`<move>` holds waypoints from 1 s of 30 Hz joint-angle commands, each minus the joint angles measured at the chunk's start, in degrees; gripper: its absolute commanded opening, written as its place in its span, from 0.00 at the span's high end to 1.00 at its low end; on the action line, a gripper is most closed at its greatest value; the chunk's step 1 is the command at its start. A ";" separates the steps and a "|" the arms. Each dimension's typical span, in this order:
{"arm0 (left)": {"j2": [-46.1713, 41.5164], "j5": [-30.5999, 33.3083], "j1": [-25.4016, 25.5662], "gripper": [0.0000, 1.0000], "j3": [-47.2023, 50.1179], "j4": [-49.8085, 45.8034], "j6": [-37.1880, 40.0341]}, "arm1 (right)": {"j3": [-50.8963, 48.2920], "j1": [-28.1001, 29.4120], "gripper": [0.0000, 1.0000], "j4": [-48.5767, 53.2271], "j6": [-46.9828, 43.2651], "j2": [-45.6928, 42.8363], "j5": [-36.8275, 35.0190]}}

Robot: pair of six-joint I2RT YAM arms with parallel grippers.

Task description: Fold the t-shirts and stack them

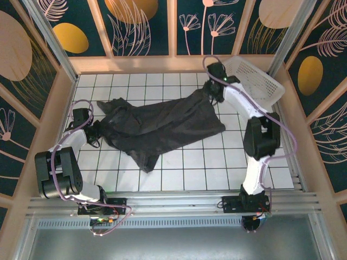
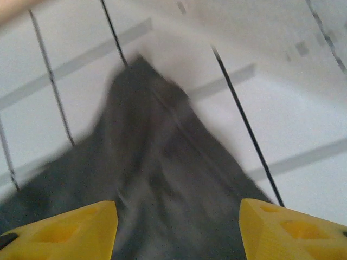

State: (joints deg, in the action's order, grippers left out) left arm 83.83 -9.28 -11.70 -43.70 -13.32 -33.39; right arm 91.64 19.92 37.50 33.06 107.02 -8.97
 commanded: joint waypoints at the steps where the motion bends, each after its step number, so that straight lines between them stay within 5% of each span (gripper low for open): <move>1: -1.12 -3.68 -0.33 1.00 0.50 1.45 1.07 | -15.28 2.83 0.38 -1.31 3.78 -13.06 -2.26; 8: -0.69 -5.20 -0.29 1.00 -0.01 1.96 0.04 | -35.59 5.07 0.44 -7.53 5.20 -19.96 1.12; 19: -0.55 -8.53 -0.34 1.00 -1.18 2.77 -1.32 | -28.27 -1.11 0.45 -10.64 0.23 -2.54 3.60; 26: -3.69 -12.88 -0.31 1.00 -2.03 4.23 -5.66 | -24.05 -1.13 0.98 -12.09 0.67 0.10 5.26; 30: -3.70 -16.92 -0.33 1.00 -5.20 6.79 -12.32 | -19.85 -0.91 1.00 -11.75 0.59 -6.50 3.59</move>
State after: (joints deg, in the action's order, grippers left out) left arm 81.36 -21.69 -11.70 -45.32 -10.59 -39.81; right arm 67.92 18.83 25.93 33.56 106.15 -4.45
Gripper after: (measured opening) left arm 0.052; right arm 0.052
